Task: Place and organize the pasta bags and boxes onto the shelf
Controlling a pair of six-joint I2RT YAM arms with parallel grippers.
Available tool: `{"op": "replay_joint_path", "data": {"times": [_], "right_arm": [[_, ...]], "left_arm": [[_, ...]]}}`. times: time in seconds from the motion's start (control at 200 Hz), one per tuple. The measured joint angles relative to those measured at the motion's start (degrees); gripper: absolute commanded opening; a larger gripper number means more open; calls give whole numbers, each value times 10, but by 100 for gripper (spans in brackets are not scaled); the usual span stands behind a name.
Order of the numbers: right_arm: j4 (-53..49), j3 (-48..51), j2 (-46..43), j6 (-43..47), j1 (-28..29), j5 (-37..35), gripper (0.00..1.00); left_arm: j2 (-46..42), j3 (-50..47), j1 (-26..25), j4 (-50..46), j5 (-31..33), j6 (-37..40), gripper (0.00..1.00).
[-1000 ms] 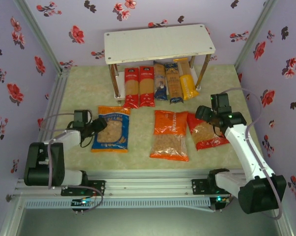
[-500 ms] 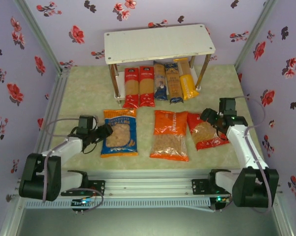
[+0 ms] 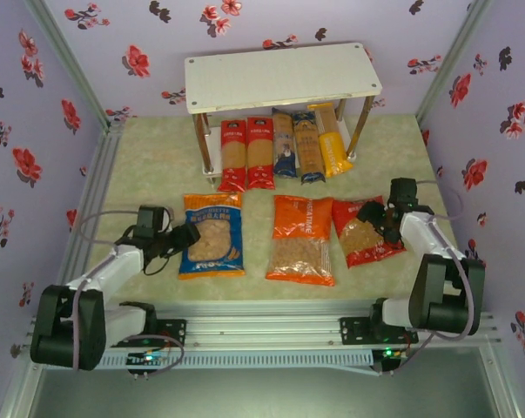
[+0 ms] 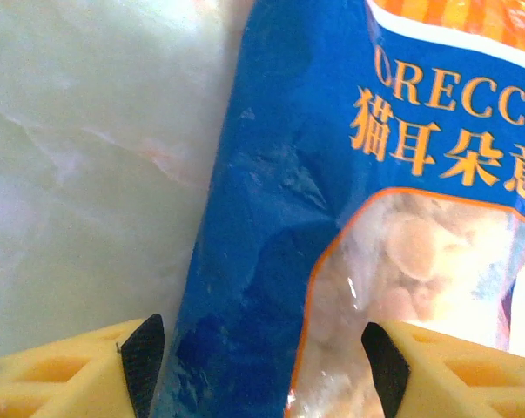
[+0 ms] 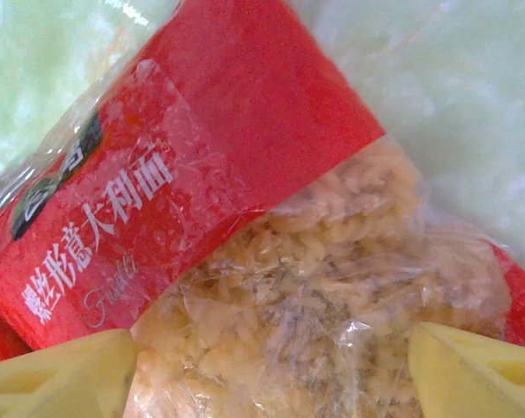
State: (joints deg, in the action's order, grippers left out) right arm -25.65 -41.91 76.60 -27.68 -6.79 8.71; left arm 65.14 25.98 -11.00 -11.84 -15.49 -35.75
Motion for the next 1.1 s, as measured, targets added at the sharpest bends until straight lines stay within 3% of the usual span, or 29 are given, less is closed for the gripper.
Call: {"op": "replay_joint_path", "data": {"times": [0.345, 0.935, 1.1], "right_arm": [[18, 7, 14, 2, 43, 23, 80], [54, 19, 19, -32, 176, 14, 78], [55, 18, 23, -39, 219, 0, 83]], "left_arm": [[-96, 78, 0, -110, 24, 41, 68], [-89, 83, -3, -122, 17, 47, 68], [-89, 85, -7, -122, 15, 47, 68]]}}
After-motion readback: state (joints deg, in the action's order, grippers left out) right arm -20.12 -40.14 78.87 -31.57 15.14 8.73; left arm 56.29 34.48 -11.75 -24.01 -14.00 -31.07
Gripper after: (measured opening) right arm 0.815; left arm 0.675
